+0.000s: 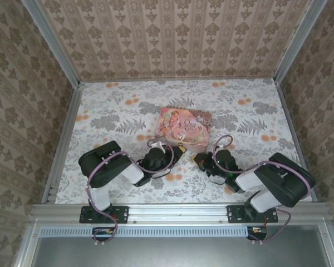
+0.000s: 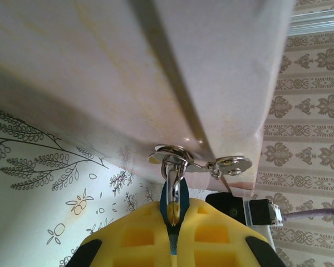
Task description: Unlock a padlock with a key
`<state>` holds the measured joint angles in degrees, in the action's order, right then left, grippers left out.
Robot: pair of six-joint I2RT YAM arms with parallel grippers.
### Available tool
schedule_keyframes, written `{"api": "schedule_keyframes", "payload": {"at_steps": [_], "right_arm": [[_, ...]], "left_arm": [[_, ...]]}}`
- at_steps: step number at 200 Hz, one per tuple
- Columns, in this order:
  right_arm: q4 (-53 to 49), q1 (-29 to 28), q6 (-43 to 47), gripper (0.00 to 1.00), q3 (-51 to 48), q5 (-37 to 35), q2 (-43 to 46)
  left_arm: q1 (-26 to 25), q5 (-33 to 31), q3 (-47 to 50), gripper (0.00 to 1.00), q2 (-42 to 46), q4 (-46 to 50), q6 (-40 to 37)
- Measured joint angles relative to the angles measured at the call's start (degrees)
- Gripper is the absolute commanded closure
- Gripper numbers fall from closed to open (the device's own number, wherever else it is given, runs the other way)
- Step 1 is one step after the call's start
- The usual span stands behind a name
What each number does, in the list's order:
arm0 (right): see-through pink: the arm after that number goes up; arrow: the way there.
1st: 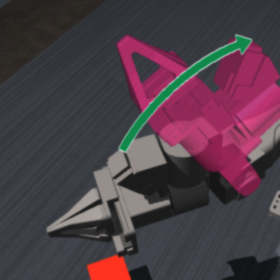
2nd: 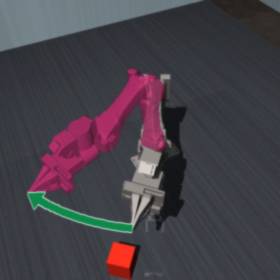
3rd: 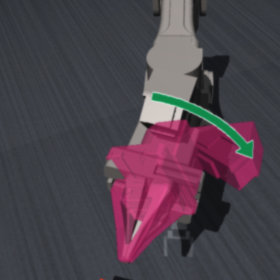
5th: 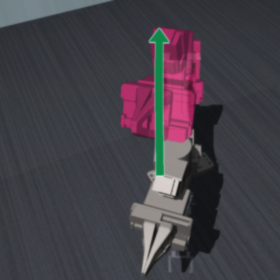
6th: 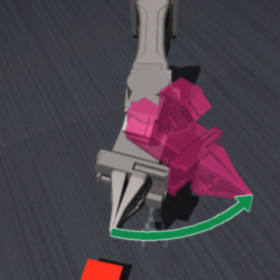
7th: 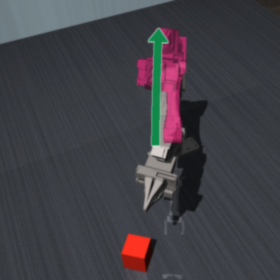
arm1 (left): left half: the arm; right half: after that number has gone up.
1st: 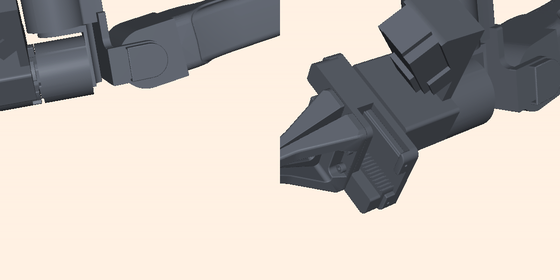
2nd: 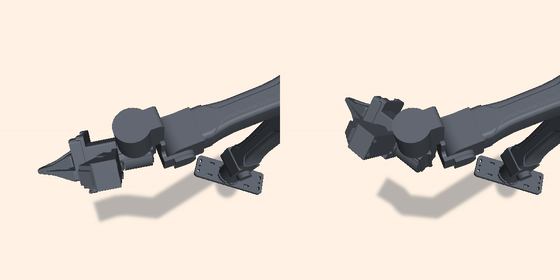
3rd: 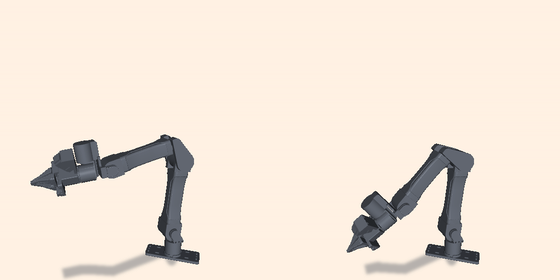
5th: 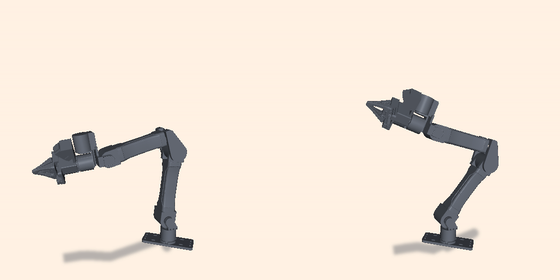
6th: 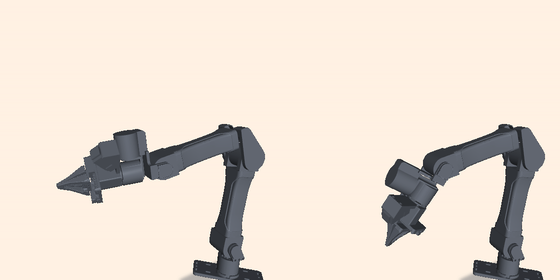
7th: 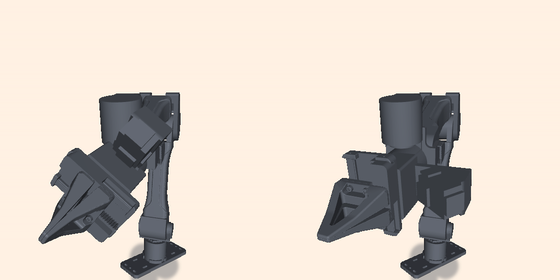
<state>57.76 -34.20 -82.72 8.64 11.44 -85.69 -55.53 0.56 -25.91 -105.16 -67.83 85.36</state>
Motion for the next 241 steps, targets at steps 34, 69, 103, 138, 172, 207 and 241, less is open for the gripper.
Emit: {"api": "schedule_keyframes", "payload": {"at_steps": [34,69,103,138,172,207,241], "right_arm": [[3.02,-0.52,-0.68,1.00,0.98,-0.61,-2.27],[4.66,-1.14,-1.51,1.00,1.07,-0.79,-3.69],[5.33,-1.22,-1.51,1.00,1.18,-0.81,-3.82],[5.35,-1.22,-1.51,1.00,1.46,-0.83,-3.85],[5.40,-1.22,-1.51,1.00,1.77,-0.83,-3.85],[5.40,-1.22,-1.51,1.00,1.77,-0.85,-3.85],[5.29,-1.22,-1.51,1.00,1.81,-1.01,-3.82]], "left_arm": [[0.00,-0.02,0.02,1.00,0.00,-0.04,0.15],[0.00,-0.20,0.02,1.00,0.00,-0.13,0.17],[0.00,-0.39,0.02,1.00,-0.04,-0.28,0.20],[-0.07,-0.39,0.02,1.00,-0.55,-1.07,0.39],[-0.33,-0.55,0.02,1.00,-0.66,-1.27,0.44],[-0.33,-0.61,0.09,1.00,-0.70,-1.42,0.44],[-0.33,-0.63,0.50,1.00,-0.87,-2.08,0.44]]}}
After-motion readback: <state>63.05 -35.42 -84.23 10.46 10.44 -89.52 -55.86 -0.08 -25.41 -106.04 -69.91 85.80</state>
